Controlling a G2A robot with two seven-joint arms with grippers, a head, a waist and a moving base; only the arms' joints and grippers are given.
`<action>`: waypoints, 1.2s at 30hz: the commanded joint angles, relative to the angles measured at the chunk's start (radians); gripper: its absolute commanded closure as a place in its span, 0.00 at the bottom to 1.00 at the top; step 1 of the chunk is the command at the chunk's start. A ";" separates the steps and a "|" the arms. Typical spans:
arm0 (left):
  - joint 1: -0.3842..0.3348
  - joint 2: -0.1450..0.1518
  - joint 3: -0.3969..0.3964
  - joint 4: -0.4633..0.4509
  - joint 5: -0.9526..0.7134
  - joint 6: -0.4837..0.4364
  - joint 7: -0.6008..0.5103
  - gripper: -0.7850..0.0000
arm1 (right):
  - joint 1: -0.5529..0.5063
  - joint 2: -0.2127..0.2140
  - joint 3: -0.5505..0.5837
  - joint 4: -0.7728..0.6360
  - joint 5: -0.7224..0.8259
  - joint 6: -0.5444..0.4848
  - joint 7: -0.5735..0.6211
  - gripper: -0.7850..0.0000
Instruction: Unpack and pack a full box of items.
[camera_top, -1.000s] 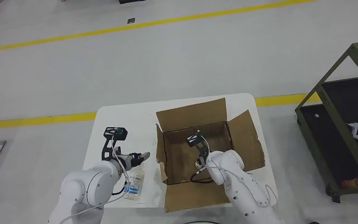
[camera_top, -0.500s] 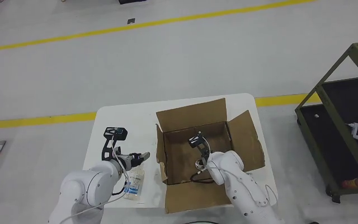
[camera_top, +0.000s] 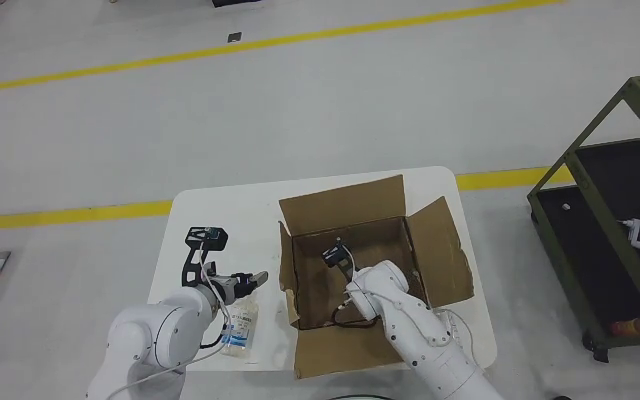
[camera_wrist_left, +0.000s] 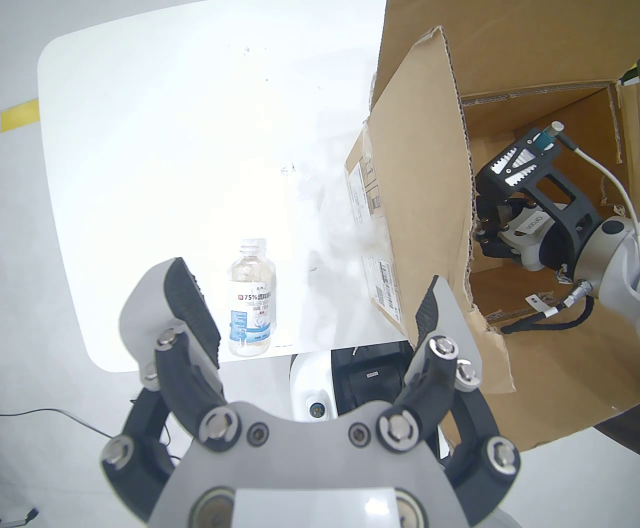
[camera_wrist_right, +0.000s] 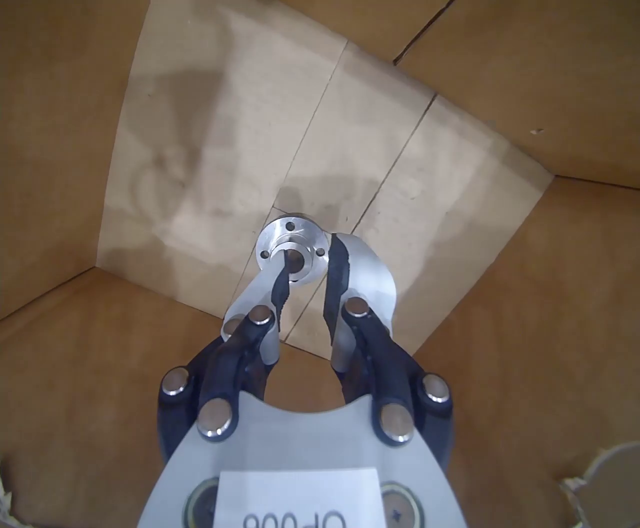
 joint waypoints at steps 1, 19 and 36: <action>0.000 0.000 0.000 0.000 0.000 0.000 0.000 0.00 | 0.002 -0.002 0.002 0.012 0.008 -0.004 -0.002 0.69; 0.000 0.000 0.000 0.000 0.000 0.000 0.000 0.00 | -0.005 -0.014 -0.009 0.060 -0.010 -0.005 -0.005 0.57; 0.000 0.000 0.000 0.000 0.000 0.000 0.000 0.00 | 0.038 -0.041 -0.041 0.162 -0.006 0.003 -0.026 0.56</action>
